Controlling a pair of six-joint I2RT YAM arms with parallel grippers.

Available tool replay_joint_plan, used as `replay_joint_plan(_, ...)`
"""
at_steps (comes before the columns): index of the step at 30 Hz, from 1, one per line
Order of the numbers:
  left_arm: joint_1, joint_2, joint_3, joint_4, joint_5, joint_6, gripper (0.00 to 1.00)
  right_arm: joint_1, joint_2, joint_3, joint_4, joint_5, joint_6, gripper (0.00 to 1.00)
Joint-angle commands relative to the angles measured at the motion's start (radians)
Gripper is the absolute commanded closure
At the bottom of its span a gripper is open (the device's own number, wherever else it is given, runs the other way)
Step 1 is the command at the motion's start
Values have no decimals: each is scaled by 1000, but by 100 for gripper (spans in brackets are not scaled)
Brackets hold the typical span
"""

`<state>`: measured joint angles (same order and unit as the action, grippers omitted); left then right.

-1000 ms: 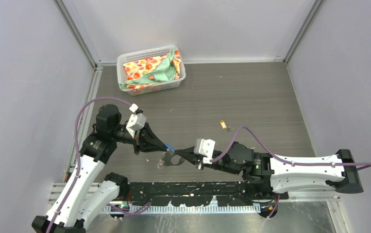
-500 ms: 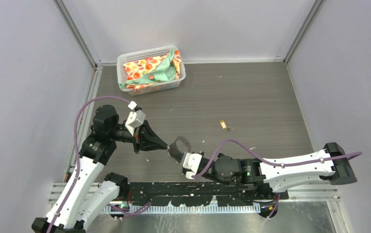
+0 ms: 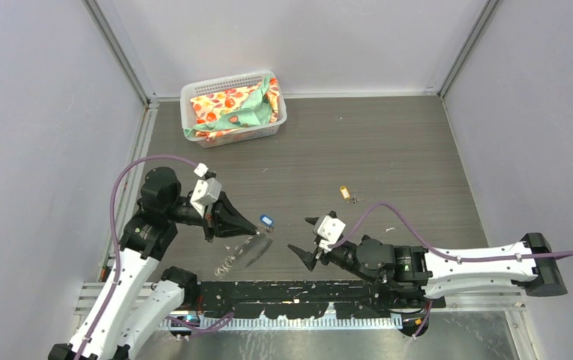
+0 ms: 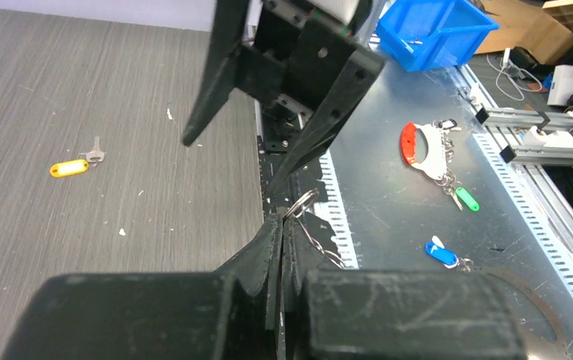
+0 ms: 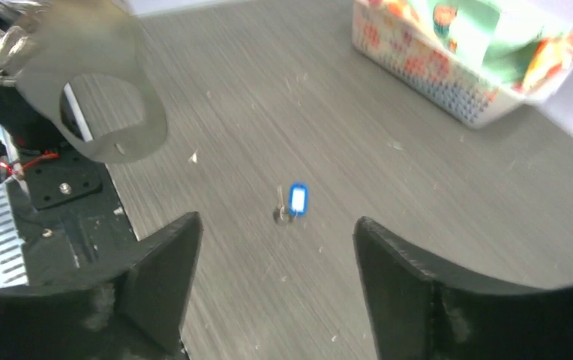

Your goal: Put the keys on the keyring

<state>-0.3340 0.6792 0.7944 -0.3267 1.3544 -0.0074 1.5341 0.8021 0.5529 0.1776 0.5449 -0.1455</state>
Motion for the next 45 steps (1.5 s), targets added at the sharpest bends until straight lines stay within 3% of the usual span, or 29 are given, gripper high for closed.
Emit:
replay_joint_plan(1, -2, -25, 26, -132, 5, 152, 100, -91, -23, -86, -11, -47, 187, 3)
replay_joint_plan(7, -2, -38, 115, -370, -5, 315, 100, -349, 129, -131, 114, -363, 225, 1)
replay_joint_plan(12, -2, -63, 129, -359, 8, 281, 100, -563, 410, -101, 357, -753, 98, 33)
replay_joint_plan(16, -1, -75, 133, -325, 12, 246, 100, -732, 635, -36, 530, -1045, 152, 39)
replay_joint_plan(19, -1, -81, 136, -337, 12, 244, 100, -793, 796, 49, 629, -1233, 198, 47)
replay_joint_plan(24, 0, -72, 138, -334, -2, 243, 100, -797, 990, 154, 701, -1292, 215, 49)
replay_joint_plan(28, 0, -71, 133, -335, -7, 243, 100, -776, 1053, 180, 707, -1302, 184, 50)
replay_joint_plan(37, 0, -67, 119, -309, -23, 225, 100, -709, 1071, 218, 483, -1267, 20, 56)
replay_joint_plan(45, 0, -76, 107, -276, -32, 196, 100, -672, 1079, 260, 324, -1154, -92, 69)
